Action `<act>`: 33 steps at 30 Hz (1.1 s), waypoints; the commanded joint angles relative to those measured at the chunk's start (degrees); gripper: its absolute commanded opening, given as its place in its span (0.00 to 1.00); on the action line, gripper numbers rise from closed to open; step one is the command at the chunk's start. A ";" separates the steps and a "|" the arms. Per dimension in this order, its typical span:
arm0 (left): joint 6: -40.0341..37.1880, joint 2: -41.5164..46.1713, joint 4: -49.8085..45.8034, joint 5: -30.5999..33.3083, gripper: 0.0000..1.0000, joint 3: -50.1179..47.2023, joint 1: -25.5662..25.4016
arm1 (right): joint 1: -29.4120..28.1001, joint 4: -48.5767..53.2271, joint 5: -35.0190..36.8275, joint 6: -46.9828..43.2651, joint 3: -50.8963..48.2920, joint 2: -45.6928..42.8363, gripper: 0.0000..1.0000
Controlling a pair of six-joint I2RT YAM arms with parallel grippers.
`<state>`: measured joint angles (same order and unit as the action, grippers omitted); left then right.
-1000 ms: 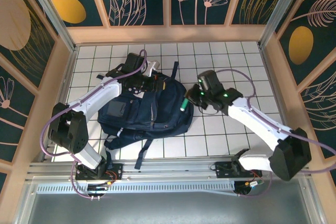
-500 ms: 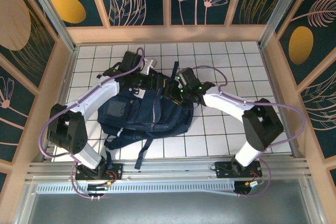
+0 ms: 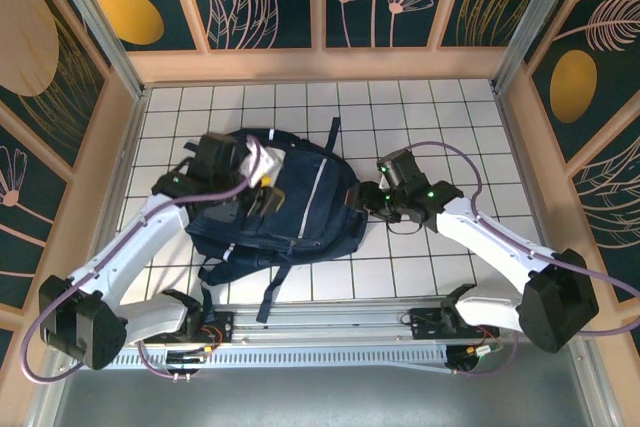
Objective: Pack books, pencil case, and school supplies into a backpack
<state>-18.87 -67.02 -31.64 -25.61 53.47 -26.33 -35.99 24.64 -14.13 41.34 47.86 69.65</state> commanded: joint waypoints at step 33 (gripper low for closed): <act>-40.19 -2.18 6.46 17.40 0.80 -16.55 -10.35 | 0.76 -10.88 -12.37 -0.48 7.59 15.98 0.36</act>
<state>-58.89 -69.71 -20.29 -7.60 37.47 -36.40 -35.18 13.21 -25.28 42.06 52.84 87.15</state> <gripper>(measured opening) 0.794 0.345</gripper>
